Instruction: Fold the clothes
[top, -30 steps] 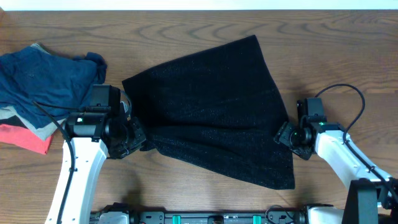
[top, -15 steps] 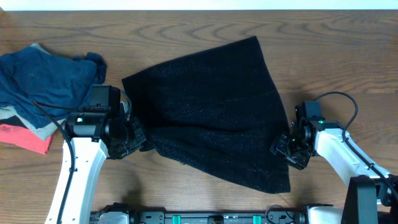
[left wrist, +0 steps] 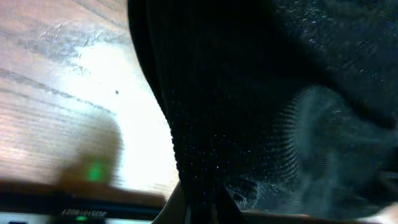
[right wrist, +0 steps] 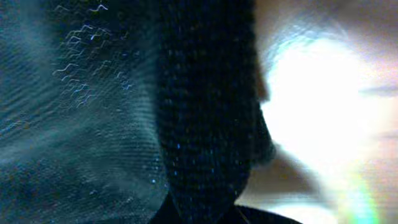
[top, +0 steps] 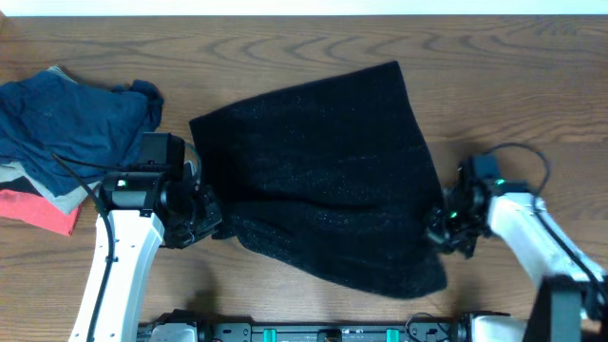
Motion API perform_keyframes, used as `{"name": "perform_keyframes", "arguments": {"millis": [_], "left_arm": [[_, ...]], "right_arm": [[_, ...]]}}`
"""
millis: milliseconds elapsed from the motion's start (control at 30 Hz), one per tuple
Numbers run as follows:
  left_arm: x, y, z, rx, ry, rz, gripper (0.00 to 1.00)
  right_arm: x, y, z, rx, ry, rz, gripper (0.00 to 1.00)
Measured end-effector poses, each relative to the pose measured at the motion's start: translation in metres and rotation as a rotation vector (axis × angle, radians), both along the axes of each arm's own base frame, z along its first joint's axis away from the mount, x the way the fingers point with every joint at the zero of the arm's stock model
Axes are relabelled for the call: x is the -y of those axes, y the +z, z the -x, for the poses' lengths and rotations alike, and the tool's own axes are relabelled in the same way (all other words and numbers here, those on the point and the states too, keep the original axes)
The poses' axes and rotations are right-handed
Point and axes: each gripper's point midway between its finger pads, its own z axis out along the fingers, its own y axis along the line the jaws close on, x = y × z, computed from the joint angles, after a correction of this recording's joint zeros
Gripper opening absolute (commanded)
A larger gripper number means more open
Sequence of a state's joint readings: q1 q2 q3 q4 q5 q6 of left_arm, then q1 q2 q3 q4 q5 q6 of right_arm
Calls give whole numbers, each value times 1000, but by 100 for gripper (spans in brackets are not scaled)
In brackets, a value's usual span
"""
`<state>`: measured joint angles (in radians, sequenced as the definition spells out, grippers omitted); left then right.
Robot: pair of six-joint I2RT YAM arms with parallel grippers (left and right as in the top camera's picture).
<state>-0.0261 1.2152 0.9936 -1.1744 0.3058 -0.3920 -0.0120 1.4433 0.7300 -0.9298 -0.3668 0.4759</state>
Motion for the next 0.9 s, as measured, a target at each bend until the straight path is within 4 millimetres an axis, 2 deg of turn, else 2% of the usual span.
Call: {"name": "perform_keyframes", "arguments": {"millis": [67, 100, 167, 233, 300, 567, 667, 767, 900], "left_arm": [[-1, 0, 3, -6, -6, -8, 6], [-3, 1, 5, -7, -7, -15, 6], [-5, 5, 7, 6, -11, -30, 6], [-7, 12, 7, 37, -14, -40, 6], [-8, 22, 6, 79, -16, -47, 6], [-9, 52, 14, 162, -17, -50, 6], [-9, 62, 8, 212, -16, -49, 6], [-8, 71, -8, 291, -9, -47, 6], [-8, 74, -31, 346, 27, -37, 6]], "right_arm": [[5, 32, -28, 128, 17, 6, 1], [7, 55, -45, 215, 30, 13, 1], [9, 92, -68, 346, 54, 23, 1], [9, 126, -80, 448, 73, 32, 1], [9, 144, -80, 483, 84, 37, 1], [12, 155, -68, 446, 114, 55, 1], [14, 171, -80, 507, 115, 74, 1], [16, 186, -99, 601, 119, 92, 1], [17, 190, -117, 661, 124, 100, 1]]}}
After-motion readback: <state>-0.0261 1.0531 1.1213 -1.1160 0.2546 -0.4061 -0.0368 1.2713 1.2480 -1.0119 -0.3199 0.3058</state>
